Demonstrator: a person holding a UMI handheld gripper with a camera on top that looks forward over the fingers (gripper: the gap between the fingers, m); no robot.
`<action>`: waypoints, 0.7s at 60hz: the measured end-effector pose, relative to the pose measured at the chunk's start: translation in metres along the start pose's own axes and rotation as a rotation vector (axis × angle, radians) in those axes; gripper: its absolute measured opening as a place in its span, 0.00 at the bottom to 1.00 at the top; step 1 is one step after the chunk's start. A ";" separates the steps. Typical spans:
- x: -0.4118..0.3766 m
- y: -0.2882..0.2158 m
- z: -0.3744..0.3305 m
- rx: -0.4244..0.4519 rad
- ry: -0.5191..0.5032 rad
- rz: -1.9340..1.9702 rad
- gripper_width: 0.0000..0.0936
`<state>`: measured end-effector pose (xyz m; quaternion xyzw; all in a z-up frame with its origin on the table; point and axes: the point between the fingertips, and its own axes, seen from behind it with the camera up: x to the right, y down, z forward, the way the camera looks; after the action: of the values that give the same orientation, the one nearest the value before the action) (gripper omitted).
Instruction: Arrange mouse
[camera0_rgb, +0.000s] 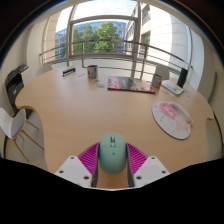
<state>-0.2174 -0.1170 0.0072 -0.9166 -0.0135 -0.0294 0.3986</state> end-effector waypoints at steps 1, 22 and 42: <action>-0.002 -0.006 -0.003 0.009 -0.008 0.003 0.44; 0.057 -0.244 -0.082 0.437 -0.090 0.068 0.44; 0.249 -0.158 0.077 0.201 0.024 0.108 0.43</action>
<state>0.0264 0.0479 0.0864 -0.8710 0.0378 -0.0176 0.4895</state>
